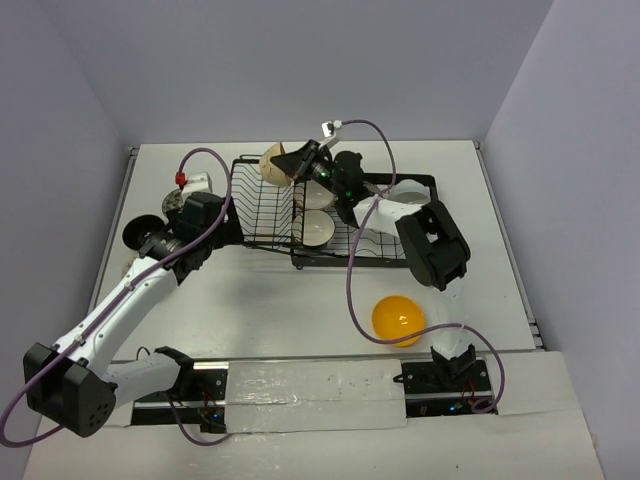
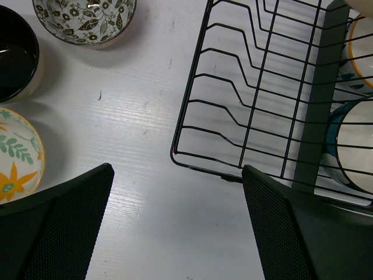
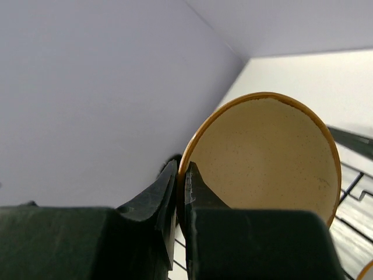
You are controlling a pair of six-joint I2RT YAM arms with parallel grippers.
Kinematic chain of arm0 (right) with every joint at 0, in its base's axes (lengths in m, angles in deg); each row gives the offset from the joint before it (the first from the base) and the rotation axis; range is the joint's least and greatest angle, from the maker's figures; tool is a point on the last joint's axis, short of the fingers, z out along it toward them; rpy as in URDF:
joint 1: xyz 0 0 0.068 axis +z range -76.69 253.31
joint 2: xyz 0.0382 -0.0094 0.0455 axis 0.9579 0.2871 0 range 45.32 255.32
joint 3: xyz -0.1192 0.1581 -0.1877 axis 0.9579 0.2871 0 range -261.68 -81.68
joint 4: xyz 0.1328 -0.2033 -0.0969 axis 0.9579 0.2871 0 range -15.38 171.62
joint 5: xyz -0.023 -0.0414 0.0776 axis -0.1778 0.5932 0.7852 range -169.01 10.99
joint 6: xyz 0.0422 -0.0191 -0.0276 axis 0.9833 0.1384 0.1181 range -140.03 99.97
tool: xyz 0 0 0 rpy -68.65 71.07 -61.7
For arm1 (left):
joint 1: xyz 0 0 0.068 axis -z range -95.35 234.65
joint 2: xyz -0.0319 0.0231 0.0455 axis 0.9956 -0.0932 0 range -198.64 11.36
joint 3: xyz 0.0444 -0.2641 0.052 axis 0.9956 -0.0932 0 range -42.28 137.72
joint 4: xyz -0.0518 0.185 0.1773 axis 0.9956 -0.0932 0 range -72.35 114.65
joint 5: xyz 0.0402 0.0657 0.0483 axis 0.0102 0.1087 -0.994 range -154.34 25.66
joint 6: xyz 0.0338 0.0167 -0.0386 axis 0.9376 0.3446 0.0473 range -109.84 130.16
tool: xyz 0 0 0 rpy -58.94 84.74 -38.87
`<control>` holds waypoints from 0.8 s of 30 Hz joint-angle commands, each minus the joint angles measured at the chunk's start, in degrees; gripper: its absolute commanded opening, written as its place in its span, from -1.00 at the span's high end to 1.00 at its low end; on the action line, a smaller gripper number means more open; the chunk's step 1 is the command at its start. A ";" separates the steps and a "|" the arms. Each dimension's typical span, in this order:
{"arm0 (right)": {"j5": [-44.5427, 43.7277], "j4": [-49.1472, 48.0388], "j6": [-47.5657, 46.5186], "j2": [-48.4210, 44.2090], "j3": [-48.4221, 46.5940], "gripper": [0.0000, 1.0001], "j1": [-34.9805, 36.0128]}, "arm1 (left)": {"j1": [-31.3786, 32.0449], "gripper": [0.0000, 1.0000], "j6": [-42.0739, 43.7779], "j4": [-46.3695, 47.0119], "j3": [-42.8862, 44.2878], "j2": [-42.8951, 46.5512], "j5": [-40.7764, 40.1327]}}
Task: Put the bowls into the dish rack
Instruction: Place the bowl in the dish rack.
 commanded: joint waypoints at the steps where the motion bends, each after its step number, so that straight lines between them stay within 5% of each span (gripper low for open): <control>1: -0.47 -17.78 6.43 0.16 0.46 1.00 -1.87 | -0.29 -0.93 0.47 0.54 0.65 0.68 -0.49; 13: -3.72 -26.50 12.07 3.95 0.28 1.00 -0.55 | -0.29 -0.93 0.29 0.37 0.83 -2.56 0.38; 24: -2.31 -31.94 12.68 1.04 11.00 1.00 -3.45 | -0.47 -0.83 -1.38 -1.48 1.88 -8.28 -1.29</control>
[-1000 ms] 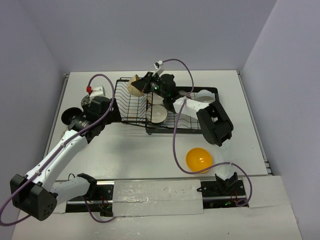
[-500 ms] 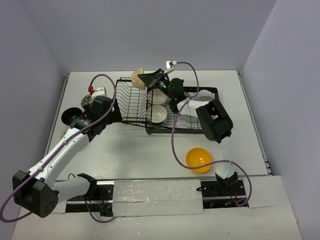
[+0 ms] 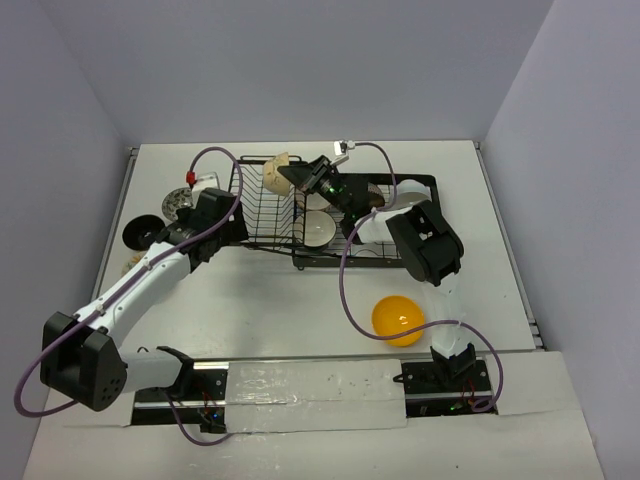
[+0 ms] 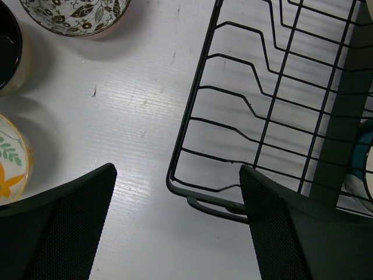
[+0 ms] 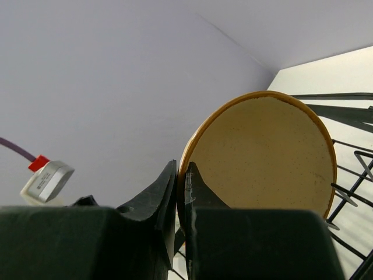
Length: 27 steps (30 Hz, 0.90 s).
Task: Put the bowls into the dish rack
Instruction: Place the bowl in the dish rack.
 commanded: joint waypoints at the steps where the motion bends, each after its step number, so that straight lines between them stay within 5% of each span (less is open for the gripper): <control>1: -0.26 -9.52 0.38 -2.82 1.89 1.00 -2.40 | -0.23 -0.80 0.09 -3.58 1.23 -0.53 -0.87; 7: 0.79 -10.58 0.91 -2.91 3.48 0.84 -3.63 | -0.32 -0.80 0.09 -3.49 0.70 0.01 -1.66; 18: 2.47 -10.23 0.29 -3.97 5.50 0.16 -5.48 | -0.32 -0.82 0.09 -3.93 0.70 -0.61 -2.19; 27: 4.05 -9.62 -0.23 -3.97 5.59 0.04 -6.44 | -0.40 -0.82 0.26 -3.75 0.79 -0.61 -1.67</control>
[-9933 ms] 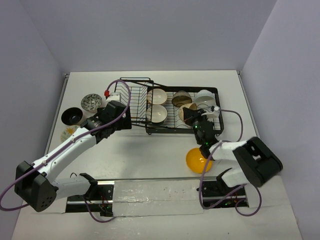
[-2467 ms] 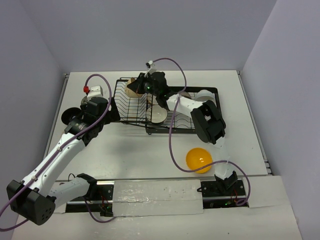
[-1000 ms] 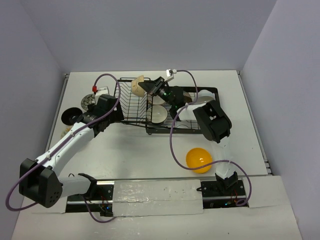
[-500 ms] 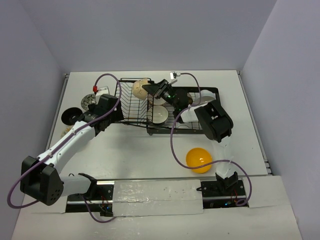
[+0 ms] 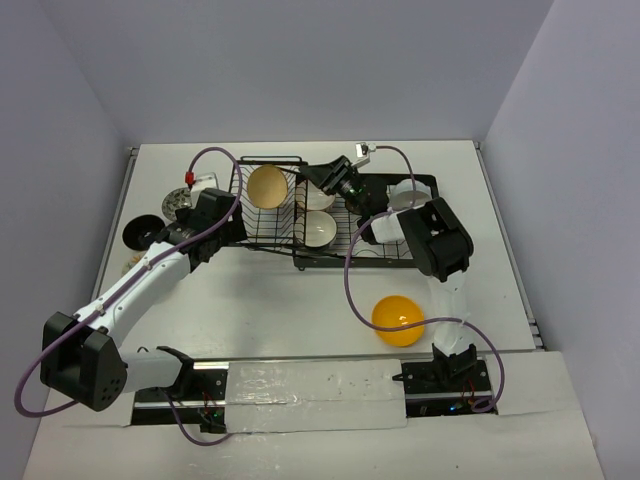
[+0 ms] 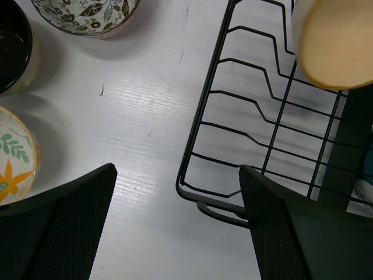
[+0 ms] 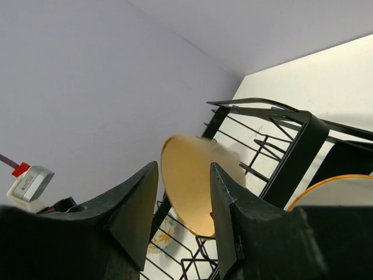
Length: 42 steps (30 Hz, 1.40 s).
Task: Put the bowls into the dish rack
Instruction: Place the bowl in the dish rack, then pick up the bowl from the dish rack.
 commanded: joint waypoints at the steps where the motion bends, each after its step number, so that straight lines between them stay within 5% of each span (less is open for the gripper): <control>1: 1.62 -6.10 -1.28 -3.70 -0.12 0.03 -0.28 | -0.14 -0.83 0.35 -3.25 0.61 -0.15 -0.40; 6: 3.47 -3.20 -3.83 -4.84 -0.91 -0.03 -0.28 | -0.23 -0.83 0.44 -3.34 0.70 -0.33 -0.05; 12: 3.21 12.60 -11.91 -8.71 -4.67 -0.04 0.33 | -0.14 -0.83 0.44 -3.16 0.70 0.11 0.31; 18: 0.84 45.52 -30.09 -12.84 -14.51 -0.06 2.70 | -0.23 -0.84 0.70 -2.99 0.79 0.64 1.01; 30: -0.66 86.58 -62.18 -10.22 -36.67 -0.06 8.41 | -0.23 -0.85 0.62 -3.07 0.96 1.96 0.22; 42: 0.75 104.20 -74.14 -0.46 -53.99 -0.06 13.69 | -0.76 -0.86 0.35 -2.99 0.79 3.71 -0.40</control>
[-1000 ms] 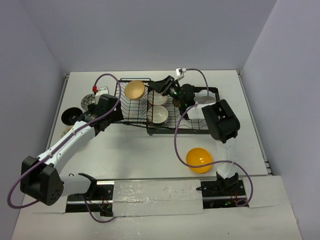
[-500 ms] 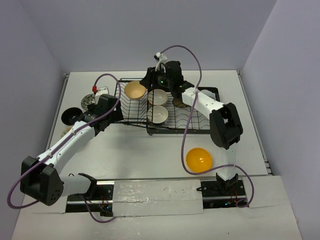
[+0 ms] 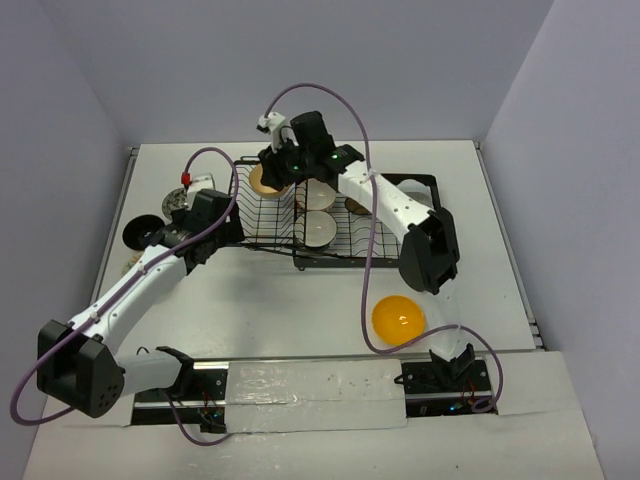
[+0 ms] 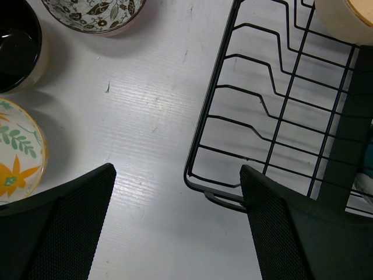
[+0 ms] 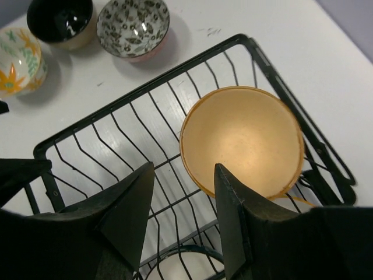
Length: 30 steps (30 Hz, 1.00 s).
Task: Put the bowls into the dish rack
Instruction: Pick up the bowl from the dish rack.
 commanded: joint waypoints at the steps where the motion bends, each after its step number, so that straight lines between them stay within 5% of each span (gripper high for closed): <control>1: 0.44 8.19 -4.62 3.94 -5.16 -0.07 1.49 | -0.34 -0.86 0.22 -1.15 0.70 1.92 -0.59; 17: -6.94 7.86 -6.73 8.70 -7.29 0.07 4.05 | -0.52 -0.88 0.57 -0.71 0.44 3.24 0.99; 26: -13.00 5.12 -6.12 6.94 -5.35 0.37 4.05 | -0.52 -0.89 0.57 -0.54 0.44 3.77 1.43; 30: -13.79 3.72 -5.33 5.97 -4.39 0.80 4.22 | -0.60 -0.89 0.66 -0.45 0.35 4.12 1.43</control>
